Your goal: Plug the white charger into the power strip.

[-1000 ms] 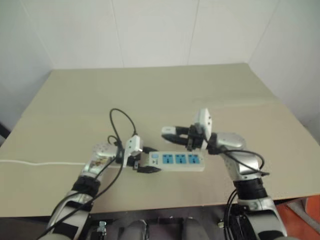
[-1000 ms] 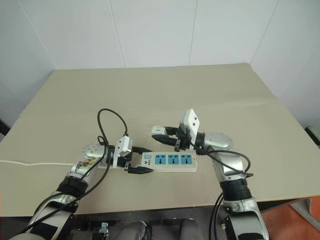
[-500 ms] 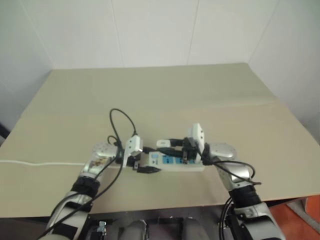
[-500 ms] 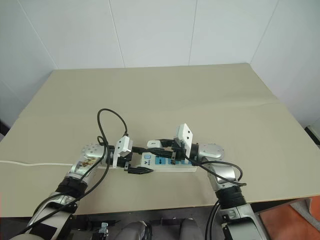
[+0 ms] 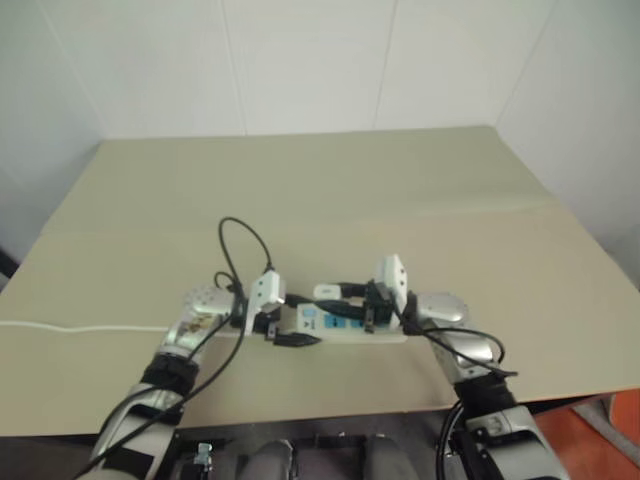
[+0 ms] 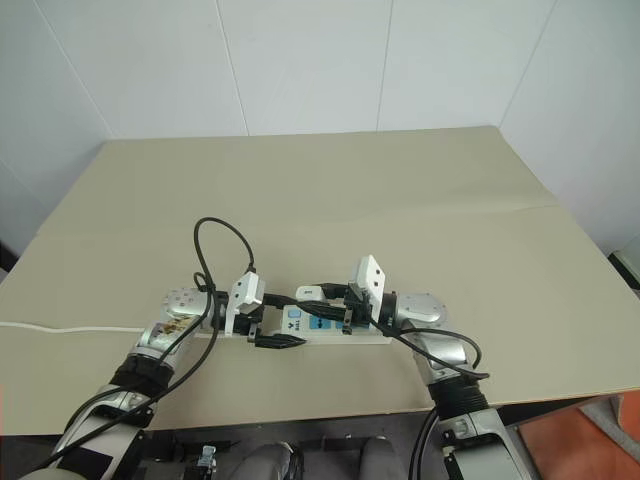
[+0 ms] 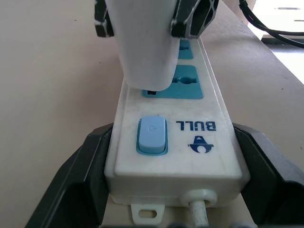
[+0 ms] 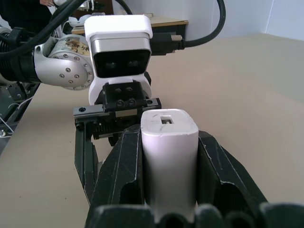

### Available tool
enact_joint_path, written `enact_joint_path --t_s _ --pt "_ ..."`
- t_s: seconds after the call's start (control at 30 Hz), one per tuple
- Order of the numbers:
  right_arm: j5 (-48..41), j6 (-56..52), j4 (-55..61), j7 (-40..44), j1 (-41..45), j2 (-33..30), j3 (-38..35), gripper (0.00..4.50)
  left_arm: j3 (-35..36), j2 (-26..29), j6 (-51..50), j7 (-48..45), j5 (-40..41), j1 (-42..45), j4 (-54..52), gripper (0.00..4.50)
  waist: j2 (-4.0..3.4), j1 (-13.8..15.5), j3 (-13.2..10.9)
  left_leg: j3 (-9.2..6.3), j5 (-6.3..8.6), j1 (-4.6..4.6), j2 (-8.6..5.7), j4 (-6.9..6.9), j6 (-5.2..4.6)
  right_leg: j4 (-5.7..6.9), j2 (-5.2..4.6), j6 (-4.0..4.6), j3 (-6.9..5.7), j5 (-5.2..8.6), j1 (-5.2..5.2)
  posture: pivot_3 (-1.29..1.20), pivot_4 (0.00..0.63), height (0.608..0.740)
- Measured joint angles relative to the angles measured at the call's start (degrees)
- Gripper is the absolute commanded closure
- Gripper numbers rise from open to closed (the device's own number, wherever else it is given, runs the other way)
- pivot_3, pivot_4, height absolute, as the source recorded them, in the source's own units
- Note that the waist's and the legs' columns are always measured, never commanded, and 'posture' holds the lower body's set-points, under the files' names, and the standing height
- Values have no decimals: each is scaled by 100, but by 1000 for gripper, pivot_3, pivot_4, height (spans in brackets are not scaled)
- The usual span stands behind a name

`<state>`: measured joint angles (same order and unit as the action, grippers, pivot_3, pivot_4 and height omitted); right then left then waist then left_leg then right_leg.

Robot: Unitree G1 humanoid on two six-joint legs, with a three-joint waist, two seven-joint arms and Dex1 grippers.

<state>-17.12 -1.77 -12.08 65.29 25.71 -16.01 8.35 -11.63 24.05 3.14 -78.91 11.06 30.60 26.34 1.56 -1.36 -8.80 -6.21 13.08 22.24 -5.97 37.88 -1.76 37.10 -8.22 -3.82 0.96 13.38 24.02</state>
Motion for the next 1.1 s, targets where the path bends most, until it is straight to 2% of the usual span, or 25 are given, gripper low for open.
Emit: enact_joint_path --t_s 0.37,0.73,0.9,1.1 --pt "3 177 -248 111 60 -36 18 3371 -21 6 -42 27 1 -11 -42 1211 0 8 0 0 1 -2 0 0 -1 -1 0 0 -1 0 -2 0 150 740" --pt "-30 437 -469 462 117 -422 68 3371 -195 -40 -49 128 26 5 -62 1211 1 77 3 -1 6 -10 -5 0 -9 -22 -4 -1 -3 0 -14 0 150 740" --pt "-107 536 -696 588 210 -593 140 3371 -242 -43 -56 180 31 11 -46 1211 1 73 3 -4 13 -60 -4 -1 -19 -44 -4 -4 -8 2 -90 0 150 740" --pt "-136 627 -886 715 324 -694 229 3371 -272 -42 -60 208 40 8 -31 1211 1 75 4 -5 18 -85 -3 -1 -22 -52 -4 -7 -10 4 -99 0 150 740"
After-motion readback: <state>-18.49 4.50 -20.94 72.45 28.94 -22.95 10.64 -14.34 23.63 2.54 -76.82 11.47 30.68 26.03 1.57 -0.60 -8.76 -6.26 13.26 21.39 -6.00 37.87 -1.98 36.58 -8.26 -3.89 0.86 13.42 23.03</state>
